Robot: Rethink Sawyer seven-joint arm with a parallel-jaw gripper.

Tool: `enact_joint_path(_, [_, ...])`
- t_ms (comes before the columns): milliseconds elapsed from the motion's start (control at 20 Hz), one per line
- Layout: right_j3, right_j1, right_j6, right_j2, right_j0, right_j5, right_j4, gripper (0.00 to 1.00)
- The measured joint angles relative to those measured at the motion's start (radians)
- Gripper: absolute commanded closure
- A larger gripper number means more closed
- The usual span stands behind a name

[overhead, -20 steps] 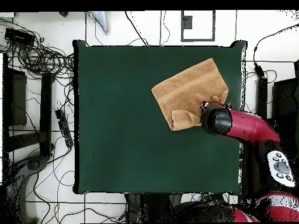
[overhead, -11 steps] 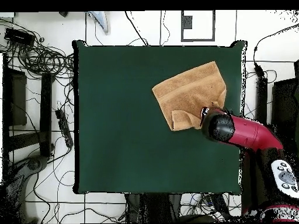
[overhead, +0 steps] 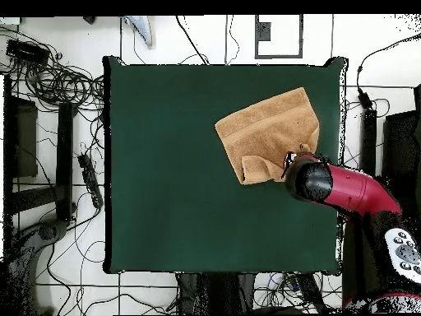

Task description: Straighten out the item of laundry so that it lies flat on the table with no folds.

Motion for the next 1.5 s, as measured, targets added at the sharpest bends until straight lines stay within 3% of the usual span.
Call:
enact_joint_path(700, [0.041, -0.019, 0.0, -0.015, 0.003, 0.0, 0.004, 1.0])
enact_joint_path(1500, [0.207, -0.148, 0.0, -0.077, 0.024, -0.024, 0.017, 1.0])
